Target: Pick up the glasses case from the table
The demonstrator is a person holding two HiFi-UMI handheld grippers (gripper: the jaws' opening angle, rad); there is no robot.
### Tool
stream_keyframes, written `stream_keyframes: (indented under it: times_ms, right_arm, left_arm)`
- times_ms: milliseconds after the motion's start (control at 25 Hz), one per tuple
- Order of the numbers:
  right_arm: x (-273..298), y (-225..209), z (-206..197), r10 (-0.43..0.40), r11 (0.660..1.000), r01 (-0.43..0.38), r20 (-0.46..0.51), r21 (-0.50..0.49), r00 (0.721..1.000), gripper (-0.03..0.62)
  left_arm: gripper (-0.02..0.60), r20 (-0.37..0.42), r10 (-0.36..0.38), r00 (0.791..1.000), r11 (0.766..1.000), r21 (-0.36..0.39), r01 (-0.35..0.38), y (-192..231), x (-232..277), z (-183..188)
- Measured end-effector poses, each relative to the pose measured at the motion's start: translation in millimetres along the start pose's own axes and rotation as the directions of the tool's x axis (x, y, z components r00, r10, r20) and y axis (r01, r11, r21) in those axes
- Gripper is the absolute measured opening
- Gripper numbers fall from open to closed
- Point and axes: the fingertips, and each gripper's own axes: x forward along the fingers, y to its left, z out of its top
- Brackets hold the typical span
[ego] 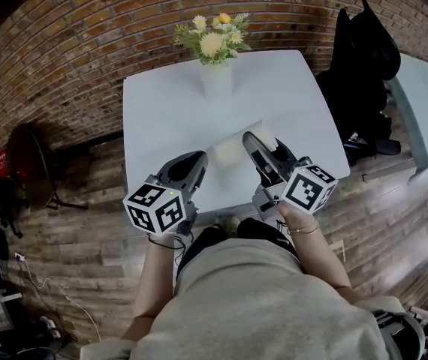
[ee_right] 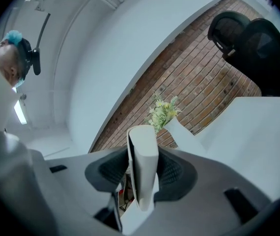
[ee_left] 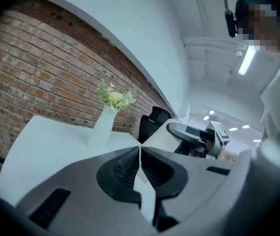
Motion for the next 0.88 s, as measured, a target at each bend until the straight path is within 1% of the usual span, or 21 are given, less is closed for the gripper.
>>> stream_keyframes:
  times_ms: [80, 160, 320, 440, 560, 720, 880]
  right_arm:
    - [-1, 0, 0, -0.003, 1.0, 0.003, 0.002, -0.003, 1.0, 0.156]
    - [-1, 0, 1, -0.007, 1.0, 0.007, 0.004, -0.005, 1.0, 0.156]
    - [-2, -2, -1, -0.015, 1.0, 0.014, -0.012, -0.02, 1.0, 0.156]
    - [0, 0, -4, -0.003, 1.0, 0.003, -0.012, -0.014, 1.0, 0.156]
    - [1, 4, -10, 0.005, 1.0, -0.005, -0.018, -0.005, 1.0, 0.156]
    - [1, 9, -18, 0.019, 1.0, -0.019, -0.032, 0.006, 0.999, 0.156]
    - [0, 7, -26, 0.009, 1.0, -0.01, -0.065, -0.015, 0.998, 0.156]
  left_arm:
    - [0.012, 0.026, 0.003, 1.0, 0.997, -0.074, -0.001, 2, -4, -4]
    - [0.012, 0.03, 0.001, 1.0, 0.994, -0.105, 0.002, 2, -6, -9]
    - [0.012, 0.027, 0.006, 1.0, 0.993, -0.118, -0.003, 2, -9, -14]
    - [0.012, 0.001, 0.053, 0.999, 0.993, -0.107, -0.052, 7, -8, -15]
    - [0.012, 0.01, 0.114, 0.993, 0.988, -0.107, -0.113, 14, -9, -13]
    - [0.012, 0.017, 0.153, 0.988, 0.98, -0.127, -0.15, 17, -10, -12]
    - [0.012, 0.003, 0.191, 0.982, 0.975, -0.116, -0.189, 19, -9, -14]
